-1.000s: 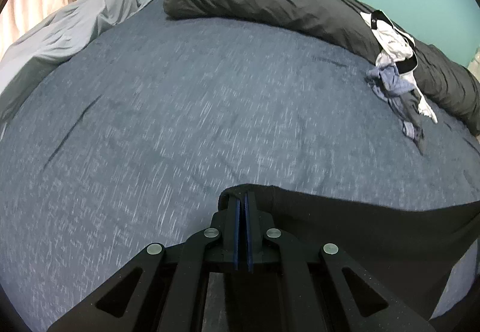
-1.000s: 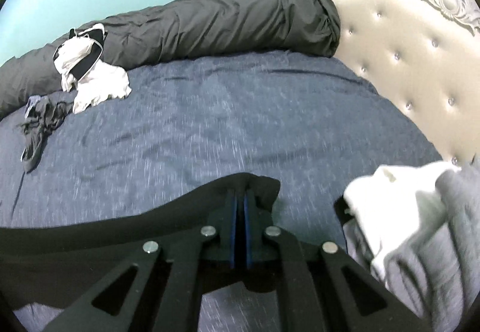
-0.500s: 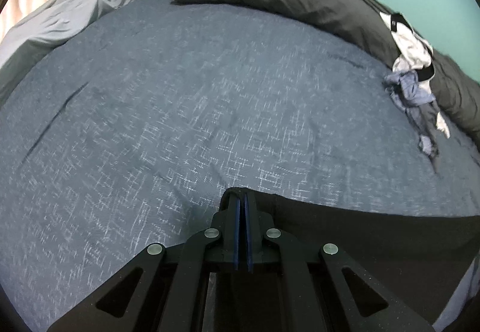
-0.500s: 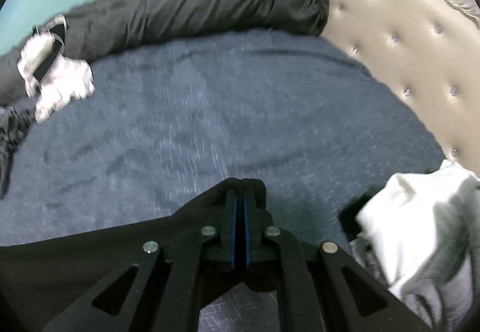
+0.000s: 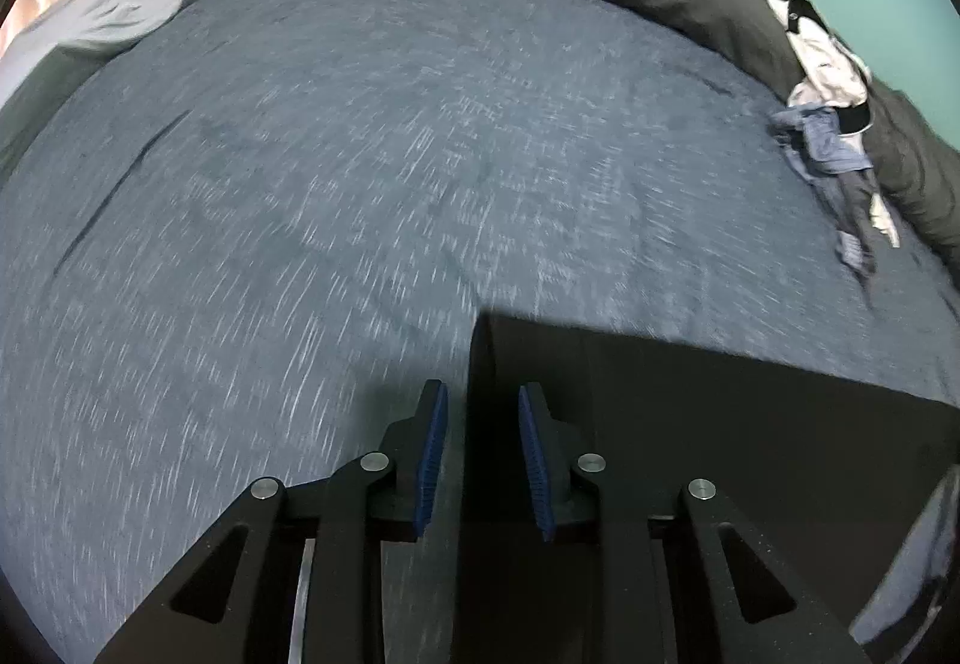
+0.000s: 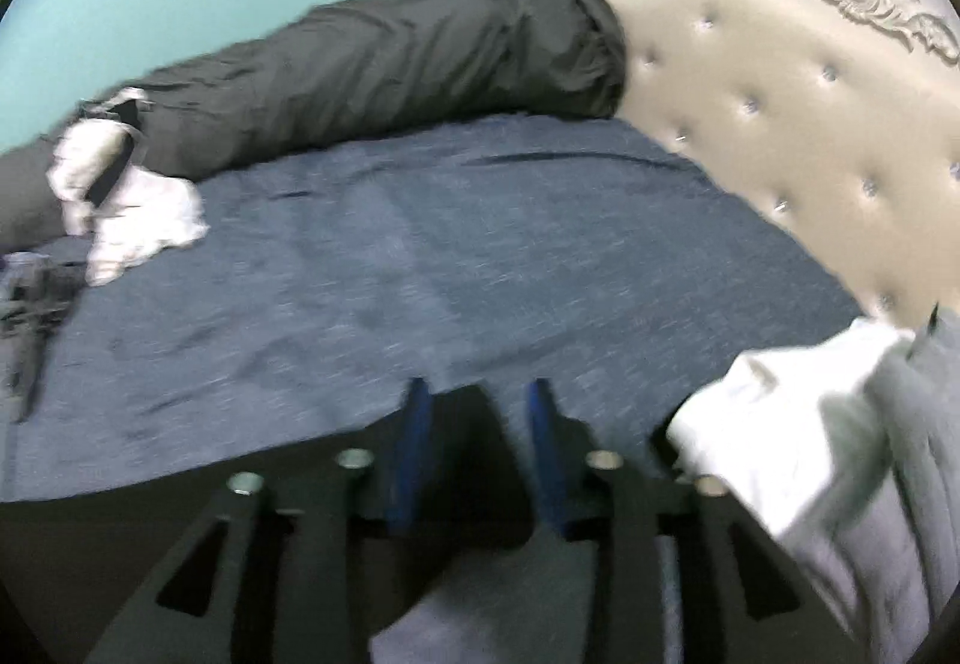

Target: Fold clothes

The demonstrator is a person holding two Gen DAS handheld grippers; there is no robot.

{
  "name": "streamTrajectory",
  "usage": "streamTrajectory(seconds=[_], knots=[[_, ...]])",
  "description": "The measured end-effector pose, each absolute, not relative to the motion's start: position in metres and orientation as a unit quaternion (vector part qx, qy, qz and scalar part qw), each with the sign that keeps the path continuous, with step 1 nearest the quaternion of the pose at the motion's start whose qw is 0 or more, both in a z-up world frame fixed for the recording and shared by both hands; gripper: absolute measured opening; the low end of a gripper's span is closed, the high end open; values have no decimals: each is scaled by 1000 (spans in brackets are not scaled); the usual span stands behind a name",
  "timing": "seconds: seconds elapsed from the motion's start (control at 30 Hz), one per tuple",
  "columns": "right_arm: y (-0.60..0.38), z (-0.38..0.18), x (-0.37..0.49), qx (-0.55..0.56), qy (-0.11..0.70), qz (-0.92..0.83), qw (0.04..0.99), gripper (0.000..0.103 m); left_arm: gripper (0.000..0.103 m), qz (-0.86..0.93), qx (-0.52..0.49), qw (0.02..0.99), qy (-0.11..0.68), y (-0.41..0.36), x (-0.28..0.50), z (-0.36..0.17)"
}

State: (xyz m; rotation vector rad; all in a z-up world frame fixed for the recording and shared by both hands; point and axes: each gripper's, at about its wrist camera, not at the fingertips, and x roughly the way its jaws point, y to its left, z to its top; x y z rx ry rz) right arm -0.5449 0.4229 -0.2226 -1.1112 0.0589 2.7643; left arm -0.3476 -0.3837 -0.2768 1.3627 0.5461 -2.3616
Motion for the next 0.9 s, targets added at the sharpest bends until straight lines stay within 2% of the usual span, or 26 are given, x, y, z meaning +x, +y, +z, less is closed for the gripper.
streamTrajectory(seconds=[0.13, 0.2, 0.33, 0.47, 0.57, 0.9], knots=[[389, -210, -492, -371, 25, 928, 8, 44, 31, -844, 471, 160, 201, -366, -303, -258], [378, -212, -462, -377, 49, 925, -19, 49, 39, -846, 467, 148, 211, -358, -281, -252], [358, -221, -403, -390, 113, 912, -68, 52, 42, -846, 470, 122, 221, -339, -235, -247], [336, -237, -344, -402, 143, 899, -102, 52, 45, -840, 483, 97, 228, -321, -197, -253], [327, -248, -308, -412, 169, 888, -116, 53, 58, -837, 485, 84, 240, -309, -169, -256], [296, -268, -219, -406, 183, 882, -157, 55, 59, -825, 504, 95, 237, -285, -106, -277]])
